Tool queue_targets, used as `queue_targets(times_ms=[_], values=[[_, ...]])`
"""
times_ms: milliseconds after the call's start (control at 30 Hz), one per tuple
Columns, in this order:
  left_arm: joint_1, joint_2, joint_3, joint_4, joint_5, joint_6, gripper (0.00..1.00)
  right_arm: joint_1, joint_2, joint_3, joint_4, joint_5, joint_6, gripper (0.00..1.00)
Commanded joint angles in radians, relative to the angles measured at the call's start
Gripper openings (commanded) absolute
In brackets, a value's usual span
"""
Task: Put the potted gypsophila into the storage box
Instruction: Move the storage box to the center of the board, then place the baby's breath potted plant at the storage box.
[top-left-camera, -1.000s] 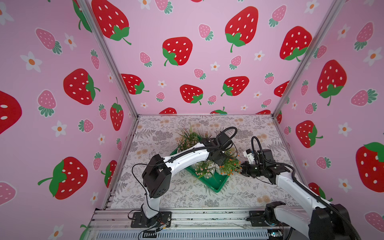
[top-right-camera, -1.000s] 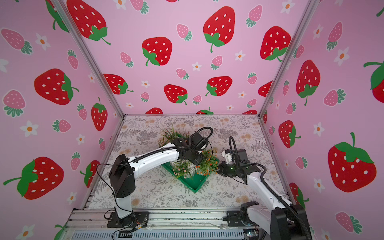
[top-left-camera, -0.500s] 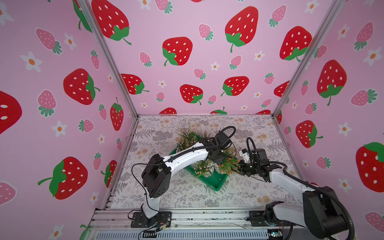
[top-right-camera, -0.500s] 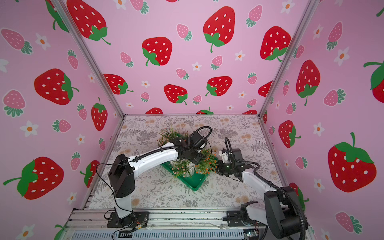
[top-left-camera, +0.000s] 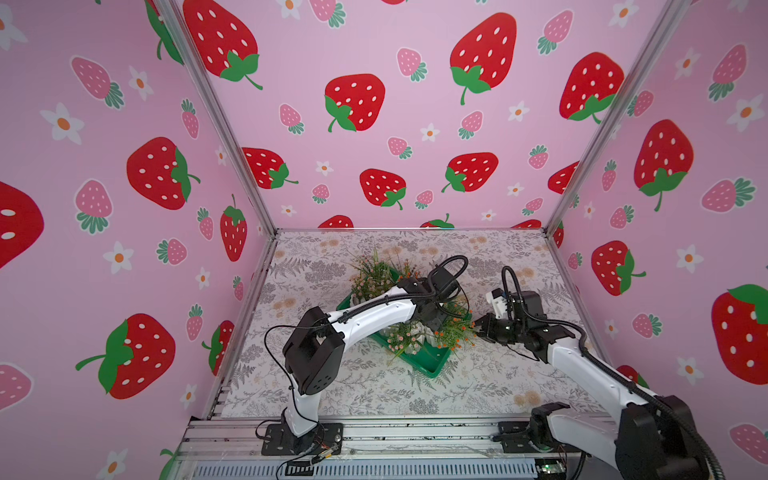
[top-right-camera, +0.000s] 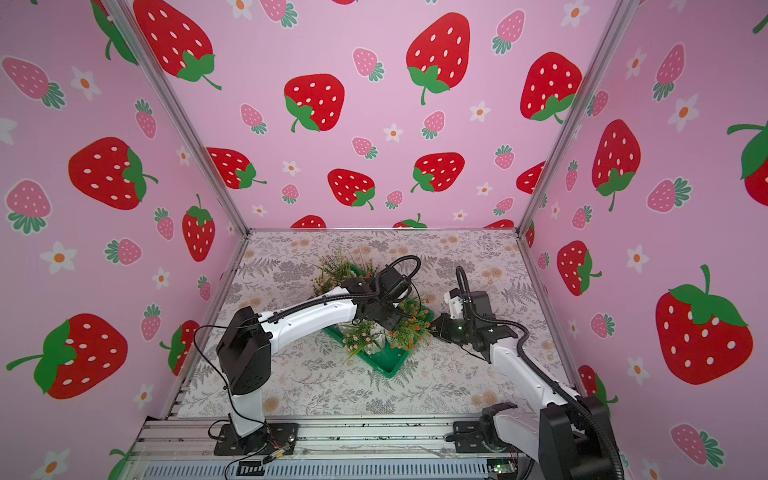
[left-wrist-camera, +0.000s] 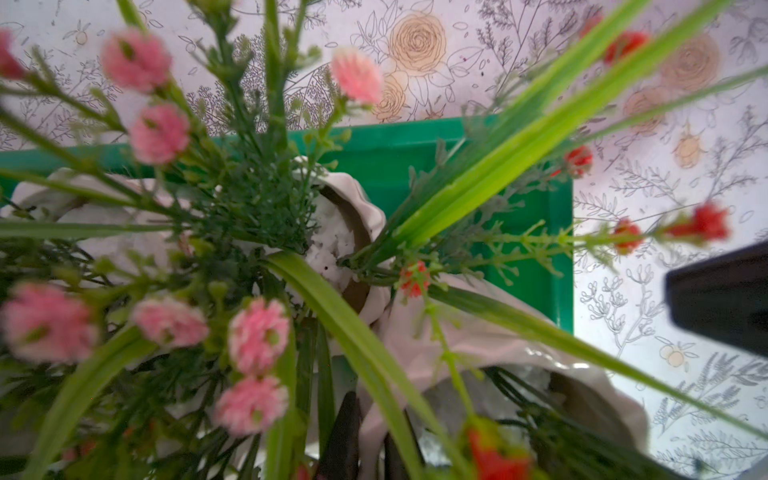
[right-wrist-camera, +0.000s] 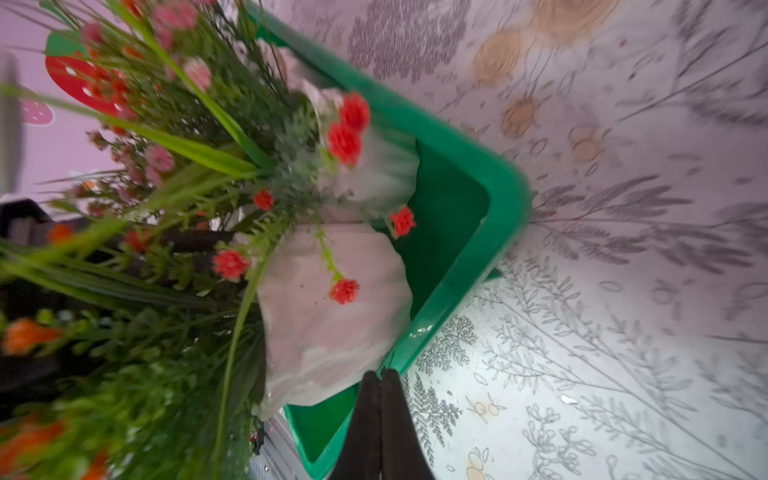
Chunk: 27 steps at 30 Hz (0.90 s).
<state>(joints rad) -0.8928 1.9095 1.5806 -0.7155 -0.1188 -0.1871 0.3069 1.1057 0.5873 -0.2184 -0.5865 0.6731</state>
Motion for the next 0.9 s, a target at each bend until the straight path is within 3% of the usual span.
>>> queue_targets(times_ms=[0,300,700,867], values=[[0.031,0.005,-0.002,-0.014,-0.105,0.005,0.00,-0.061,-0.041,0.036,-0.122,0.041,-0.066,0.00],[0.031,0.032,0.004,-0.021,-0.119,0.009,0.00,-0.194,-0.104,0.081,-0.188,0.008,-0.128,0.00],[0.030,0.057,0.006,-0.005,-0.117,0.005,0.00,-0.228,-0.107,0.091,-0.180,-0.009,-0.138,0.00],[0.031,0.051,0.001,-0.002,-0.117,0.010,0.17,-0.249,-0.103,0.092,-0.165,-0.015,-0.142,0.00]])
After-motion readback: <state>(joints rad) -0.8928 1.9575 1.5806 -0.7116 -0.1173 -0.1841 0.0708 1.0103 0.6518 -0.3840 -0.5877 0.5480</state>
